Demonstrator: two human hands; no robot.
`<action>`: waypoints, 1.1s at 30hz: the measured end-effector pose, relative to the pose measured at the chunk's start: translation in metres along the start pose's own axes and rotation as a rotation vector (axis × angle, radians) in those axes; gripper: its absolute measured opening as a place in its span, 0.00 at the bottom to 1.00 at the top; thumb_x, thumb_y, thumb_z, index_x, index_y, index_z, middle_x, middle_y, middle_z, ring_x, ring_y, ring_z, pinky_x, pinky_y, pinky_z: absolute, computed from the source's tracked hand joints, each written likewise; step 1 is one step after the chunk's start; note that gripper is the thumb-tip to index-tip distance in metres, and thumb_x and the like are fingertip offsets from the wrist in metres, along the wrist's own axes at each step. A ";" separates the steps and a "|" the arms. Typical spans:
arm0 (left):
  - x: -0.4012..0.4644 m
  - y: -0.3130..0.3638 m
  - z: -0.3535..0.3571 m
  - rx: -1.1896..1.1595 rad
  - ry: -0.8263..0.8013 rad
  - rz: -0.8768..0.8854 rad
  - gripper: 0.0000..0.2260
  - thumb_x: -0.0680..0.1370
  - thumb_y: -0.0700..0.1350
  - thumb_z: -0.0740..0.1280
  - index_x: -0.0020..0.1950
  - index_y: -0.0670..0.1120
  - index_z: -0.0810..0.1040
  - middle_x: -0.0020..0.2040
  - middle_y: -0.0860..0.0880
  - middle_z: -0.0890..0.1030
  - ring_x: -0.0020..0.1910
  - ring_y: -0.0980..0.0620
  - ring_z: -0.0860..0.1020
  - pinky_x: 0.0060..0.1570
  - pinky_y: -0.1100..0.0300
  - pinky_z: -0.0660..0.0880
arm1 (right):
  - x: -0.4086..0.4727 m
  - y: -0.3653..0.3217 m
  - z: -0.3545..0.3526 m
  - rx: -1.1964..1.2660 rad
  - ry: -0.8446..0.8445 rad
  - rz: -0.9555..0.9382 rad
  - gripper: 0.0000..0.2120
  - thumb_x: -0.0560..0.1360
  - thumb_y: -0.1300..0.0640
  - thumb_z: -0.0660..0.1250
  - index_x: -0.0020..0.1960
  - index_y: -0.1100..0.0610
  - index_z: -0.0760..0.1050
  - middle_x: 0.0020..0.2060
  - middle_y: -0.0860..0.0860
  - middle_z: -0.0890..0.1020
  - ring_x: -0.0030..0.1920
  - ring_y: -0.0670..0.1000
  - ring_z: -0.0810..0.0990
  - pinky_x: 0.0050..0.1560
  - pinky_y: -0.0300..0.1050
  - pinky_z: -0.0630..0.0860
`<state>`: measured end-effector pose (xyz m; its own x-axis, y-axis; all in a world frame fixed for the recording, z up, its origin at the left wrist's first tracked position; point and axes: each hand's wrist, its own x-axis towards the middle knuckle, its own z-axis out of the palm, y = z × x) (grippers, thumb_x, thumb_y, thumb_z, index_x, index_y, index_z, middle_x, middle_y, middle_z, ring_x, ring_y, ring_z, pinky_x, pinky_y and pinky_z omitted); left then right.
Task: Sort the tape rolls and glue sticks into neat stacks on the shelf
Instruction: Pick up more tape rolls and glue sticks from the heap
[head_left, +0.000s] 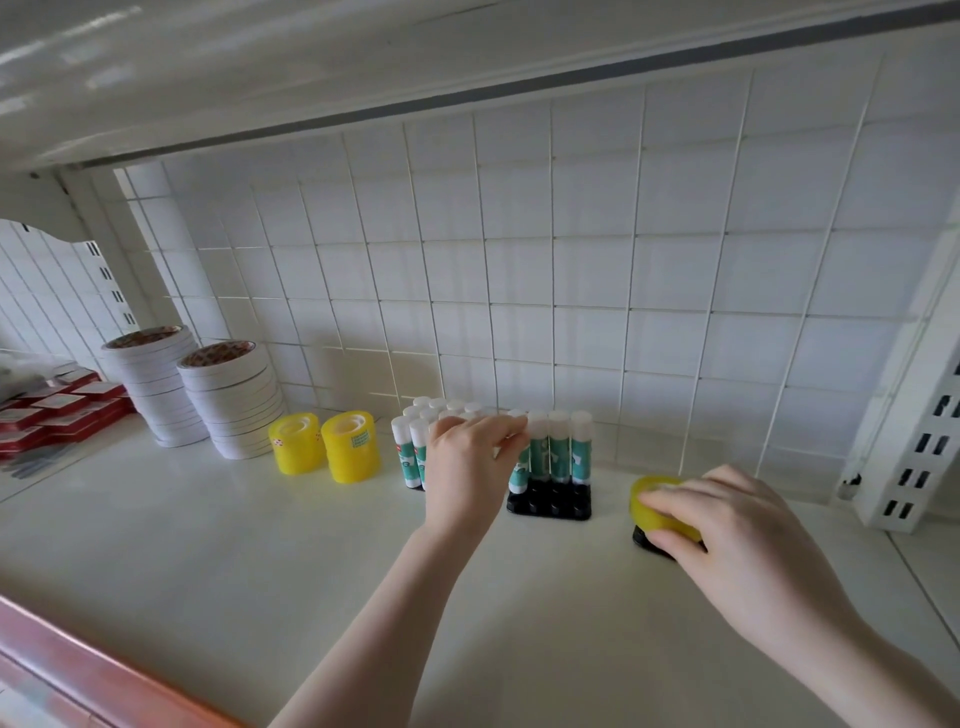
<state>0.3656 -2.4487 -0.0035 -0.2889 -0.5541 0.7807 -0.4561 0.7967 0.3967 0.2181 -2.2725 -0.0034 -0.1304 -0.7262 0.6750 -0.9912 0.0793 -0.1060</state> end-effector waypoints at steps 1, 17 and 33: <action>0.000 -0.001 0.000 0.010 -0.008 -0.002 0.03 0.68 0.44 0.71 0.38 0.47 0.84 0.27 0.52 0.80 0.28 0.47 0.74 0.39 0.61 0.66 | 0.000 0.000 0.000 -0.001 0.000 0.001 0.15 0.54 0.60 0.83 0.37 0.54 0.81 0.30 0.43 0.80 0.32 0.53 0.75 0.32 0.44 0.73; 0.001 -0.003 -0.001 0.135 -0.045 0.030 0.03 0.68 0.47 0.70 0.38 0.49 0.83 0.38 0.55 0.83 0.43 0.46 0.77 0.45 0.57 0.63 | -0.003 -0.002 -0.001 -0.004 0.011 -0.004 0.15 0.53 0.60 0.83 0.36 0.53 0.81 0.29 0.43 0.79 0.32 0.52 0.74 0.31 0.43 0.71; 0.010 -0.006 -0.013 0.022 -0.143 -0.054 0.03 0.71 0.47 0.73 0.43 0.51 0.85 0.42 0.55 0.83 0.49 0.51 0.74 0.45 0.61 0.56 | 0.003 -0.007 -0.001 0.028 0.020 -0.020 0.17 0.52 0.59 0.83 0.37 0.51 0.81 0.29 0.41 0.79 0.32 0.51 0.75 0.31 0.42 0.72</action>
<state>0.3769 -2.4555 0.0080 -0.3797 -0.6259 0.6813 -0.4924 0.7602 0.4239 0.2245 -2.2741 -0.0001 -0.1115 -0.7133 0.6919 -0.9926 0.0460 -0.1125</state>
